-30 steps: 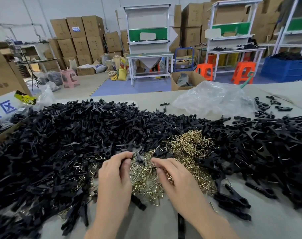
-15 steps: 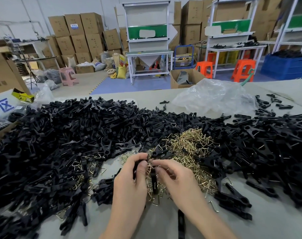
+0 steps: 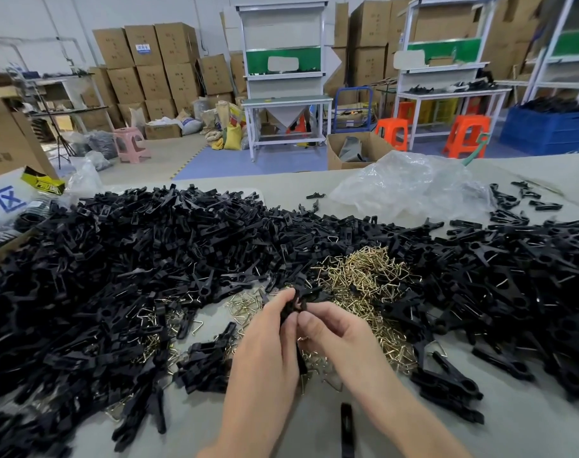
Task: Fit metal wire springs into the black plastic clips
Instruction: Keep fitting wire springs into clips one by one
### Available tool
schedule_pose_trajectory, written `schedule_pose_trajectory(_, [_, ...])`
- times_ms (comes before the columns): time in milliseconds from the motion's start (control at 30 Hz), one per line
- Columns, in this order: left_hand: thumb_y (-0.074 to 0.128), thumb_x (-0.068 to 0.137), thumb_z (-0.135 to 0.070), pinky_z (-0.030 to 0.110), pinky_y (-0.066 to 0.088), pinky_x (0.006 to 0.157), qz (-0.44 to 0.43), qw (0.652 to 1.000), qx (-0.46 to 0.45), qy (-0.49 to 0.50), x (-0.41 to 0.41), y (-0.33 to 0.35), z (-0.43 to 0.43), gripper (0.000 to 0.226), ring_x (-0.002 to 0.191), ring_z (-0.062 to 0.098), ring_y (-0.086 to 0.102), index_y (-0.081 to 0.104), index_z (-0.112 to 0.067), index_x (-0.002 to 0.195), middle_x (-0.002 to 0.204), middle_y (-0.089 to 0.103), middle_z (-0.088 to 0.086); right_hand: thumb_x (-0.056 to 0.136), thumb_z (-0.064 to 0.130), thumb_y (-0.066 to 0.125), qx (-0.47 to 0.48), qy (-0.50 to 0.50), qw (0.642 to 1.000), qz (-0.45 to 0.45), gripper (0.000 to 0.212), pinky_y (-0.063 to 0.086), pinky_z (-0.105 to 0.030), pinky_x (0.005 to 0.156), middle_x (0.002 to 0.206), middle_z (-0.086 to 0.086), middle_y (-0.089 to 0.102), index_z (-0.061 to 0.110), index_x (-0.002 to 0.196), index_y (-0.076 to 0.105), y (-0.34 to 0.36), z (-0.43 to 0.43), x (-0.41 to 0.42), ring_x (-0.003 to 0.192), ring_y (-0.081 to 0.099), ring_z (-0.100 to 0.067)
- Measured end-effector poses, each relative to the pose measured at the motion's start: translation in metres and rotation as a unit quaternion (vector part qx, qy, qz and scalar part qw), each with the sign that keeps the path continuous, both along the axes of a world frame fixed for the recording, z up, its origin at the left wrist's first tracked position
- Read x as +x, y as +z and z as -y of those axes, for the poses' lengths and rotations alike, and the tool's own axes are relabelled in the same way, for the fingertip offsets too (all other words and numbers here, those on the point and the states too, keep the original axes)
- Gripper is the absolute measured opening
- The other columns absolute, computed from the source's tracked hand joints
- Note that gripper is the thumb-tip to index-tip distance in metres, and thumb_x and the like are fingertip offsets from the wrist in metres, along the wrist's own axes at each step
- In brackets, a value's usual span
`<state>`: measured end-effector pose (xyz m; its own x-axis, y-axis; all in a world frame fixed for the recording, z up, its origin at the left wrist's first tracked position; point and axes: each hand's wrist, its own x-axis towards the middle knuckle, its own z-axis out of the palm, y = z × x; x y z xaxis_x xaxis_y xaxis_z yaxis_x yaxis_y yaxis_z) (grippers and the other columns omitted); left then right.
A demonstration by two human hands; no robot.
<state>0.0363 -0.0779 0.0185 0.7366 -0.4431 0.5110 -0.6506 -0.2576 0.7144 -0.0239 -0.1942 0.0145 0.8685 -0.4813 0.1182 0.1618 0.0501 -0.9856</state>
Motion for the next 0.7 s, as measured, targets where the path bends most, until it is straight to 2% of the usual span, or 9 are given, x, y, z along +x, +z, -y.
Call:
schedule_pose_trajectory(67, [0.032, 0.098, -0.052, 0.019, 0.046, 0.098, 0.021, 1.0, 0.002, 0.003, 0.0, 0.001, -0.001, 0.042, 0.116, -0.008, 0.056, 0.051, -0.04, 0.134, 0.122, 0.058, -0.03, 0.096, 0.025, 0.065, 0.024, -0.008, 1.0, -0.008, 0.013, 0.058, -0.022, 0.075, 0.101, -0.004, 0.078, 0.027, 0.097, 0.078, 0.0, 0.0, 0.002, 0.096, 0.075, -0.019])
schedule_pose_trajectory(167, [0.033, 0.103, -0.051, 0.006, 0.042, 0.087, 0.037, 0.999, -0.01, 0.032, 0.002, 0.001, -0.007, 0.026, 0.107, -0.012, 0.058, 0.048, -0.049, 0.124, 0.111, 0.061, -0.037, 0.103, 0.02, 0.056, 0.063, -0.035, 0.997, -0.002, 0.024, 0.06, -0.027, 0.075, 0.103, -0.005, 0.078, 0.029, 0.097, 0.077, 0.001, 0.003, 0.003, 0.096, 0.075, -0.024])
schedule_pose_trajectory(267, [0.038, 0.099, -0.05, 0.009, 0.045, 0.065, -0.01, 0.997, -0.057, 0.042, 0.005, 0.002, -0.008, 0.019, 0.084, -0.001, 0.066, 0.052, -0.048, 0.113, 0.1, 0.068, -0.03, 0.103, 0.022, 0.057, 0.111, -0.057, 0.992, 0.013, 0.019, 0.062, -0.032, 0.074, 0.103, -0.01, 0.077, 0.024, 0.1, 0.076, 0.002, 0.008, 0.0, 0.095, 0.075, -0.03])
schedule_pose_trajectory(367, [0.035, 0.095, -0.054, 0.019, 0.046, 0.056, -0.026, 0.998, -0.02, 0.048, 0.009, 0.0, -0.008, 0.023, 0.071, 0.005, 0.063, 0.05, -0.048, 0.112, 0.087, 0.068, -0.023, 0.101, 0.02, 0.059, 0.115, -0.058, 0.992, 0.017, 0.019, 0.062, -0.031, 0.075, 0.105, -0.01, 0.077, 0.028, 0.101, 0.077, 0.001, 0.01, -0.001, 0.096, 0.075, -0.028])
schedule_pose_trajectory(433, [0.03, 0.096, -0.056, 0.023, 0.046, 0.058, -0.004, 0.997, 0.042, 0.067, 0.012, -0.001, -0.011, 0.034, 0.07, 0.002, 0.061, 0.053, -0.044, 0.118, 0.079, 0.066, -0.02, 0.1, 0.018, 0.06, 0.109, -0.051, 0.993, 0.016, 0.022, 0.061, -0.03, 0.076, 0.106, -0.008, 0.077, 0.032, 0.102, 0.077, 0.001, 0.011, -0.002, 0.097, 0.075, -0.026])
schedule_pose_trajectory(500, [0.027, 0.098, -0.053, 0.026, 0.047, 0.061, 0.038, 0.99, 0.09, 0.1, 0.015, 0.0, -0.013, 0.047, 0.072, 0.0, 0.062, 0.06, -0.033, 0.124, 0.089, 0.069, -0.019, 0.1, 0.016, 0.061, 0.101, -0.045, 0.994, 0.015, 0.025, 0.061, -0.028, 0.077, 0.107, -0.006, 0.077, 0.035, 0.103, 0.077, 0.0, 0.012, -0.002, 0.097, 0.075, -0.024])
schedule_pose_trajectory(600, [0.024, 0.098, -0.051, 0.026, 0.044, 0.058, 0.043, 0.983, 0.118, 0.135, 0.02, 0.007, -0.019, 0.057, 0.072, 0.01, 0.064, 0.063, -0.025, 0.13, 0.099, 0.074, -0.008, 0.099, 0.015, 0.061, 0.086, -0.035, 0.996, 0.015, 0.029, 0.061, -0.027, 0.079, 0.109, -0.002, 0.077, 0.04, 0.106, 0.076, 0.0, 0.013, -0.003, 0.099, 0.075, -0.021])
schedule_pose_trajectory(633, [0.023, 0.098, -0.052, 0.026, 0.044, 0.061, 0.029, 0.984, 0.113, 0.135, 0.022, 0.007, -0.02, 0.058, 0.076, 0.01, 0.063, 0.06, -0.026, 0.134, 0.106, 0.073, -0.008, 0.099, 0.015, 0.061, 0.082, -0.034, 0.996, 0.016, 0.031, 0.061, -0.028, 0.08, 0.111, -0.001, 0.076, 0.041, 0.107, 0.076, 0.0, 0.013, -0.003, 0.099, 0.075, -0.02])
schedule_pose_trajectory(700, [0.021, 0.098, -0.053, 0.025, 0.043, 0.082, -0.032, 0.99, 0.084, 0.105, 0.024, 0.006, -0.022, 0.058, 0.101, 0.002, 0.056, 0.047, -0.03, 0.145, 0.127, 0.06, -0.016, 0.098, 0.013, 0.062, 0.075, -0.035, 0.996, 0.014, 0.033, 0.061, -0.028, 0.081, 0.114, 0.002, 0.075, 0.041, 0.108, 0.076, -0.001, 0.013, -0.003, 0.099, 0.075, -0.02])
